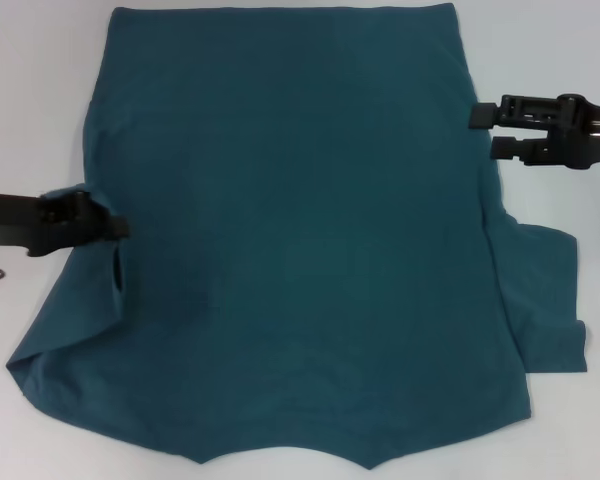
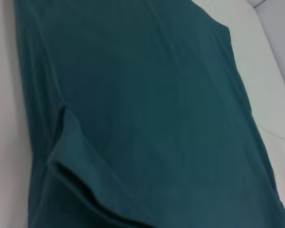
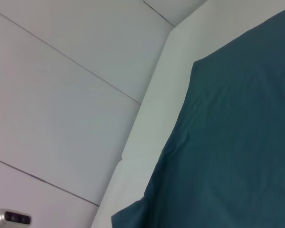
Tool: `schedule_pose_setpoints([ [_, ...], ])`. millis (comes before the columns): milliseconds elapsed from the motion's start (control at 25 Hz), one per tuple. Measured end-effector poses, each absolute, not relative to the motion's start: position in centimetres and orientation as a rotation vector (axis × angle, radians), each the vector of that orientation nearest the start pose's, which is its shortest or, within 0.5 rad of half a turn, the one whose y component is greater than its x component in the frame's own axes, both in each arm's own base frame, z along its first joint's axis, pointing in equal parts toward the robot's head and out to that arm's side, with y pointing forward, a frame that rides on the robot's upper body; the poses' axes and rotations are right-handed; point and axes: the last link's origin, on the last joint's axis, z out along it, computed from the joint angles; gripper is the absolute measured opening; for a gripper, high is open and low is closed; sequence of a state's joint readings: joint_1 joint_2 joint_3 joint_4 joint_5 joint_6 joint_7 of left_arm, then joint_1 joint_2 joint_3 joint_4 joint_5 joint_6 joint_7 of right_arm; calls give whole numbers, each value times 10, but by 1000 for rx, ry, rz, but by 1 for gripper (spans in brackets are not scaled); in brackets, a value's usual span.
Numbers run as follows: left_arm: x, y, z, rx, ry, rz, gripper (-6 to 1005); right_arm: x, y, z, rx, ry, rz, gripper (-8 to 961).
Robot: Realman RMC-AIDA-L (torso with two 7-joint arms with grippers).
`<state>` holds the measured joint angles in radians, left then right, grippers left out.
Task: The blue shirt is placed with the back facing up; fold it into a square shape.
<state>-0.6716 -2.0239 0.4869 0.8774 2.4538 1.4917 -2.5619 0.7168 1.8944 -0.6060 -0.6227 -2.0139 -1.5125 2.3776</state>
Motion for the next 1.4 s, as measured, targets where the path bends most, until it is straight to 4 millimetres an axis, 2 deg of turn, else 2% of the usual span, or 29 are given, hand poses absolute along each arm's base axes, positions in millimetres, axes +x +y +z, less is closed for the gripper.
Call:
schedule_pose_setpoints([
  [400, -276, 390, 58, -2026, -1829, -464, 14, 239, 401, 81, -2282, 1713, 843, 916],
  [640, -266, 394, 50, -2161, -1736, -391, 44, 239, 401, 81, -2281, 1710, 842, 916],
  [720, -257, 393, 47, -2231, -1653, -442, 63, 239, 402, 81, -2280, 1707, 841, 916],
  [760, -257, 393, 47, -2231, -1653, -442, 93, 239, 402, 82, -2279, 1706, 841, 916],
  [880, -251, 387, 55, -2277, -1593, -606, 185, 239, 402, 82, -2284, 1702, 840, 916],
  [960, -256, 382, 62, -2259, -1596, -674, 246, 239, 401, 82, -2291, 1693, 837, 916],
  [1200, -292, 368, 78, -2036, -1759, -727, 469, 240, 399, 81, -2307, 1687, 822, 916],
  [1400, -313, 363, 72, -1884, -1830, -715, 712, 241, 397, 80, -2319, 1694, 819, 916],
])
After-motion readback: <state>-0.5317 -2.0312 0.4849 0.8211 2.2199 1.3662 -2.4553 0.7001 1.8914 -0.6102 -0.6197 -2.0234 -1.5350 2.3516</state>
